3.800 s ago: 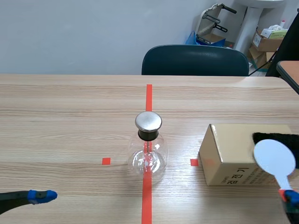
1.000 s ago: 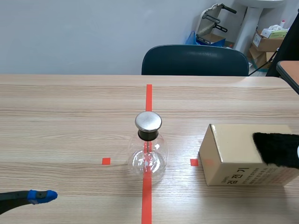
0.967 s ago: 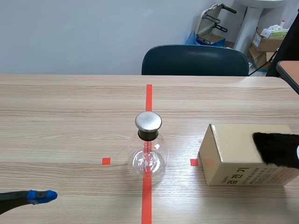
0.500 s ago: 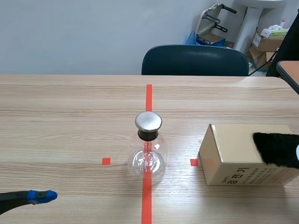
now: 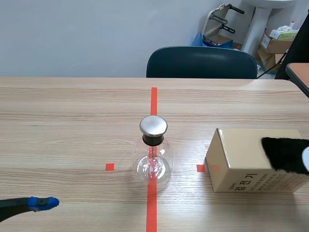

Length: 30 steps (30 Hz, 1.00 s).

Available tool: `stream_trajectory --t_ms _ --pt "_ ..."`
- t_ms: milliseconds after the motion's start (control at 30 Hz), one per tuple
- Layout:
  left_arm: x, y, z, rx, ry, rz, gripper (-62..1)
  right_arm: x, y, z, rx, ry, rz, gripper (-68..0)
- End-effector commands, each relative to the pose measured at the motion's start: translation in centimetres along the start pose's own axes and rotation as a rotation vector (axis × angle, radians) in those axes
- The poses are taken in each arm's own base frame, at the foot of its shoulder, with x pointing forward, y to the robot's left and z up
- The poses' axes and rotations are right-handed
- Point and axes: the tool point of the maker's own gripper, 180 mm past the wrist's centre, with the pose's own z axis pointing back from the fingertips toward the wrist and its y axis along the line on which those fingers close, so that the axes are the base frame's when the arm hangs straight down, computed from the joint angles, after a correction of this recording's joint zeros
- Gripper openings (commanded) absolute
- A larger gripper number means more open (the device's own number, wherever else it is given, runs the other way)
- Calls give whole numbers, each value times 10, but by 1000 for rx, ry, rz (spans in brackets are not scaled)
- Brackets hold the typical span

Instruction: Do the electroscope experiment

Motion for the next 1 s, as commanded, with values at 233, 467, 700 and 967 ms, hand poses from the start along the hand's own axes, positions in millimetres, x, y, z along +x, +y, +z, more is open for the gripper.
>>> stream_trajectory --t_ms 233,467,700,967 --pt "10 1 -5 5 -39 2 -272 51 -8 9 -39 -307 42 -656" --pt "10 1 -5 5 -39 2 -272 9 -10 1 -44 -68 37 -656" --pt "6 1 -5 5 -21 1 -273 28 -8 3 -41 -172 42 -656" --pt "6 2 -5 7 -17 -3 -273 38 -8 5 -39 -233 43 -656"
